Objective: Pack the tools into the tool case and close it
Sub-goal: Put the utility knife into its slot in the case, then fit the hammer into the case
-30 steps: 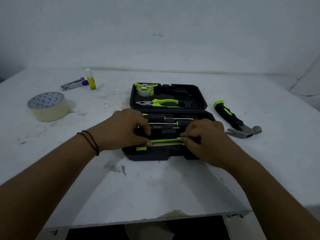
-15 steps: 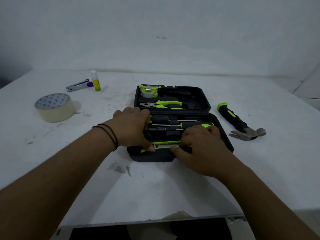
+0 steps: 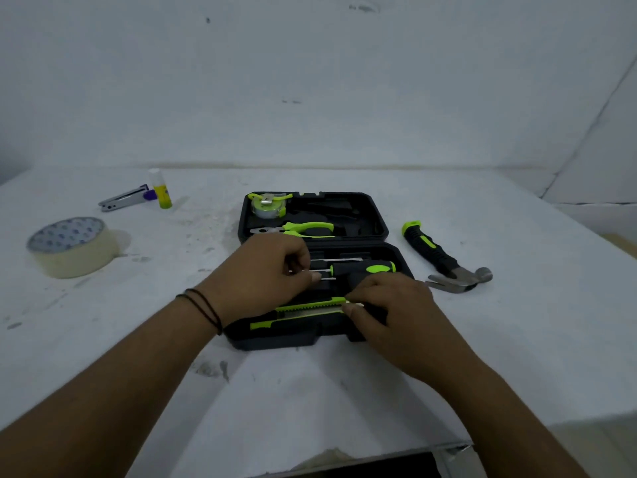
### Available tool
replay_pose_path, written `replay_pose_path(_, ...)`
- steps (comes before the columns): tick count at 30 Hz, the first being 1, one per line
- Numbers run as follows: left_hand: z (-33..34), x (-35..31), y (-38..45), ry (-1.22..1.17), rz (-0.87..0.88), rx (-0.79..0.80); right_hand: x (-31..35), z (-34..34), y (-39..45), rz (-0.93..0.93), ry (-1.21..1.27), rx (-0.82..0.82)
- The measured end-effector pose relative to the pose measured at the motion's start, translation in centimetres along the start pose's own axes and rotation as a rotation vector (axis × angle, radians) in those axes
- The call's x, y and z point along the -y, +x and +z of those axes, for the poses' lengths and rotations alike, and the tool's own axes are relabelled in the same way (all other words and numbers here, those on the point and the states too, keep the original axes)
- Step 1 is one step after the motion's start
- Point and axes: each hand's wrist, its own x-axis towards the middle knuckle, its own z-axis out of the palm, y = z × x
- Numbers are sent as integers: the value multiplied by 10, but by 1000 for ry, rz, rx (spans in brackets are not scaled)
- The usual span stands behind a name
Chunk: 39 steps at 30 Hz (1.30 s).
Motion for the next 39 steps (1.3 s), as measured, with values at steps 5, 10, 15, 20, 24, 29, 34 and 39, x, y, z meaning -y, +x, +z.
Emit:
replay_pose_path(5,26,-11,18,-54,92,-67,-23,-24,6,156,8,-171)
replay_pose_path(10,51,-19,45,-33,141,-90,-52,-41,19,409,-54,-173)
replay_pose_path(15,69,-33,74,-17,184,-66,-85,-48,36,547,-150,-162)
replay_pose_path(20,82,-33,89,28,184,-35,-107,-44,53,652,-220,-81)
replay_pose_path(24,90,-29,89,-21,192,-65,-123,-35,61,717,-289,-34)
replay_pose_path(29,96,-24,88,-59,185,-104,-132,-32,69,700,-329,43)
replay_pose_path(34,94,-21,88,-152,133,-134,-137,-28,72,632,-327,18)
replay_pose_path(39,86,-19,89,-334,20,-244,-133,-33,70,573,-309,-54)
